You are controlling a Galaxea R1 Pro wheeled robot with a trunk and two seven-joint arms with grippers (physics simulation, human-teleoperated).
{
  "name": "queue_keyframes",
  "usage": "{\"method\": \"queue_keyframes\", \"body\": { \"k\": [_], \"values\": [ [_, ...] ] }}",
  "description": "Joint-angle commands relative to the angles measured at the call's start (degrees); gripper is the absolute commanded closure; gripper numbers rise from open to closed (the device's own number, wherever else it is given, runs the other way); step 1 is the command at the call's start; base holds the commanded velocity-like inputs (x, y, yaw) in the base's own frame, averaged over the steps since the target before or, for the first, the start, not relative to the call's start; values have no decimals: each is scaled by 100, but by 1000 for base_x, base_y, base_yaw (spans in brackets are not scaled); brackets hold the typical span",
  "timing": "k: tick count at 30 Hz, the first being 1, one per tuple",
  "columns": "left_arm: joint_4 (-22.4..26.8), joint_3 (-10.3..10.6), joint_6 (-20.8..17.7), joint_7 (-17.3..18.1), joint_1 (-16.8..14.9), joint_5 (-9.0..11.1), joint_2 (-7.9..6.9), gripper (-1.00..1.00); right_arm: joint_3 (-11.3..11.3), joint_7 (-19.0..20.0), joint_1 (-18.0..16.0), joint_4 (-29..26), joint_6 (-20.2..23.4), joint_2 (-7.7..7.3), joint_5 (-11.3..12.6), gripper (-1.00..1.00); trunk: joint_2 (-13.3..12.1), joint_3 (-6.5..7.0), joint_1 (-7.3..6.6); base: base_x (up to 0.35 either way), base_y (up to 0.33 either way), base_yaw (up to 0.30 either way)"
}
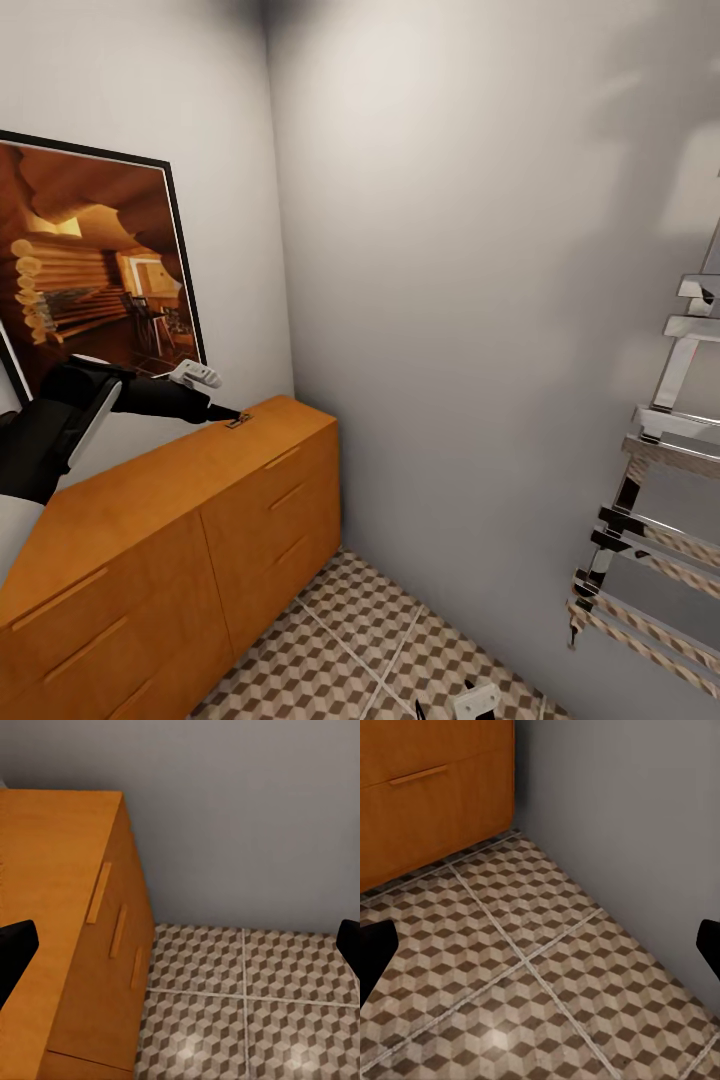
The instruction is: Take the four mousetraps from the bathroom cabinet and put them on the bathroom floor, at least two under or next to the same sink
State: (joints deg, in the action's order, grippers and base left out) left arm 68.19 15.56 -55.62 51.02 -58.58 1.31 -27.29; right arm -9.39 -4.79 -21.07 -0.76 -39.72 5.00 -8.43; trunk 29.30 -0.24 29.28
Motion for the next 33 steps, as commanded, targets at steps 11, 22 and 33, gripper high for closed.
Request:
{"method": "queue_keyframes", "body": {
  "k": [11, 22, 33],
  "values": [
    [2, 14, -37, -4, -4, 18, 4, -100, -11, -66, -3, 6, -8, 1, -52, -100, 4, -3, 2, 0, 0, 0],
    [2, 24, -37, -3, -4, 18, 4, -100, -11, -66, -3, 6, -8, 1, -51, -100, 4, -3, 2, 59, 42, 0],
    [1, 133, -32, -4, -4, 15, 4, -100, -11, -66, -3, 6, -6, 1, -52, -100, 4, -3, 2, 166, 41, 0]
  ]
}}
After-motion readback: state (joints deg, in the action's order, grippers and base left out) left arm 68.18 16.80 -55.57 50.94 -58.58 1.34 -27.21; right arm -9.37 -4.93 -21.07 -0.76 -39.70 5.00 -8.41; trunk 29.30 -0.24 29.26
